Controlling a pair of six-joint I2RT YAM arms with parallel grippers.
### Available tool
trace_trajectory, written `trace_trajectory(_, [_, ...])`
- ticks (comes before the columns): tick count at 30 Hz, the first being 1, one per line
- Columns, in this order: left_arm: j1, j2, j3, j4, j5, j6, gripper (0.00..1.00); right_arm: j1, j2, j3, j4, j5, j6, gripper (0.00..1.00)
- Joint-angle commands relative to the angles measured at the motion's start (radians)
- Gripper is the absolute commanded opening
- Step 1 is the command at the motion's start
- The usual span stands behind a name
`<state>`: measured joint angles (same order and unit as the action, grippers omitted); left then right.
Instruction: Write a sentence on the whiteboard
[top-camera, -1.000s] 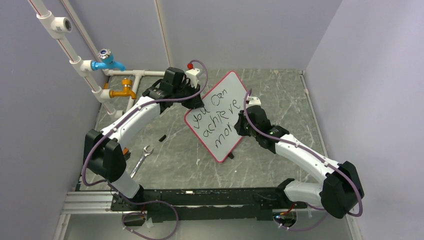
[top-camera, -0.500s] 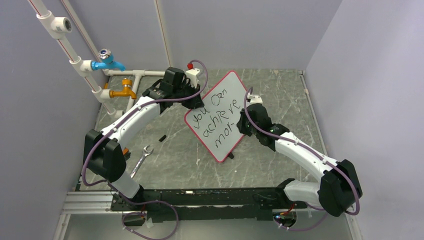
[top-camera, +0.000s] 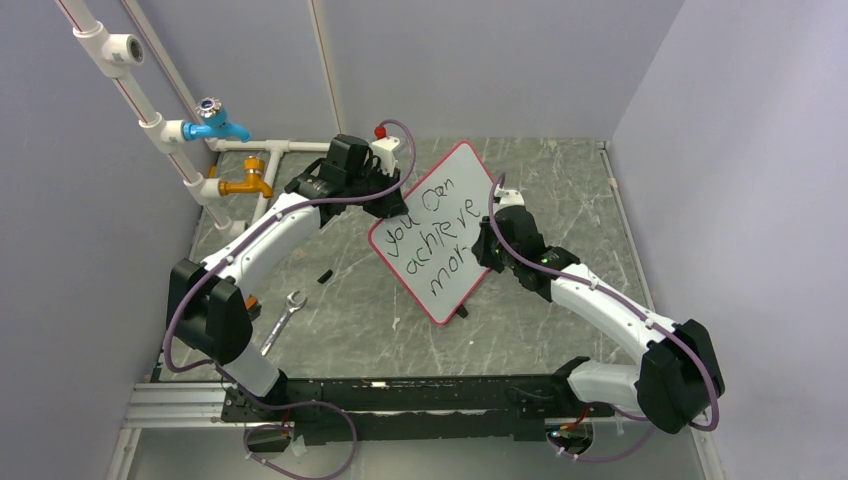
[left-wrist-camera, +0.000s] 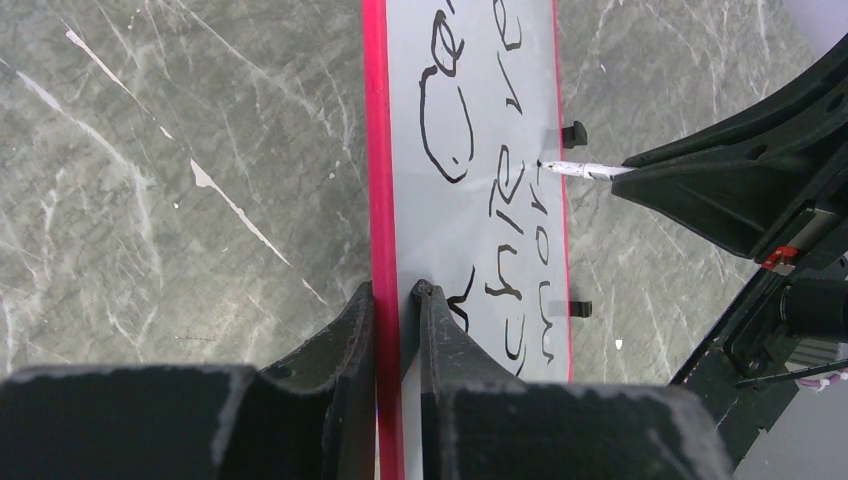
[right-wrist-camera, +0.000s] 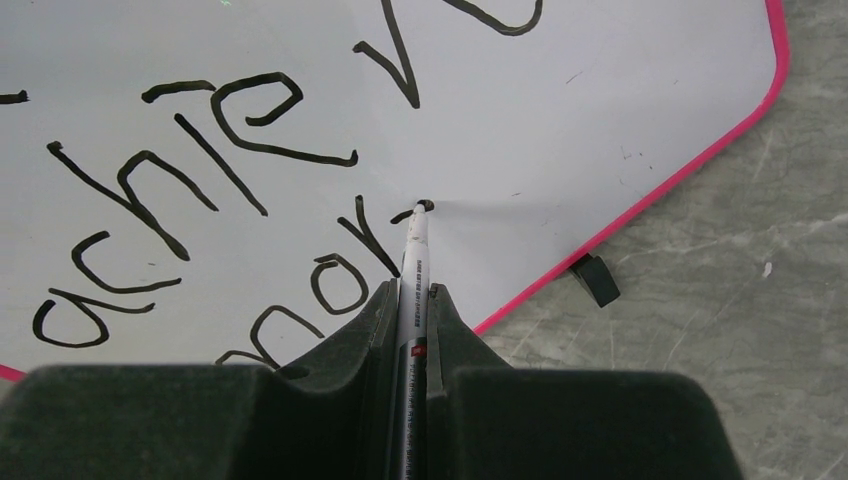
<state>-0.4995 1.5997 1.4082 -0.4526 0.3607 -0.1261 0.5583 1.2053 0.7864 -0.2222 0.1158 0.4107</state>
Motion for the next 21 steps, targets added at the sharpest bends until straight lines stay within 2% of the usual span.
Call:
trace_trajectory(1, [-0.01, -0.014, 0.028, 0.003, -0.042, 0.069, 0.0, 0.006, -0.004, 0.037, 0.072, -0.093, 0.006, 0.0])
trace_trajectory(21, [-0.011, -0.016, 0.03, 0.002, -0.045, 0.071, 0.0, 0.007, -0.039, -0.029, 0.078, -0.146, 0.029, 0.0])
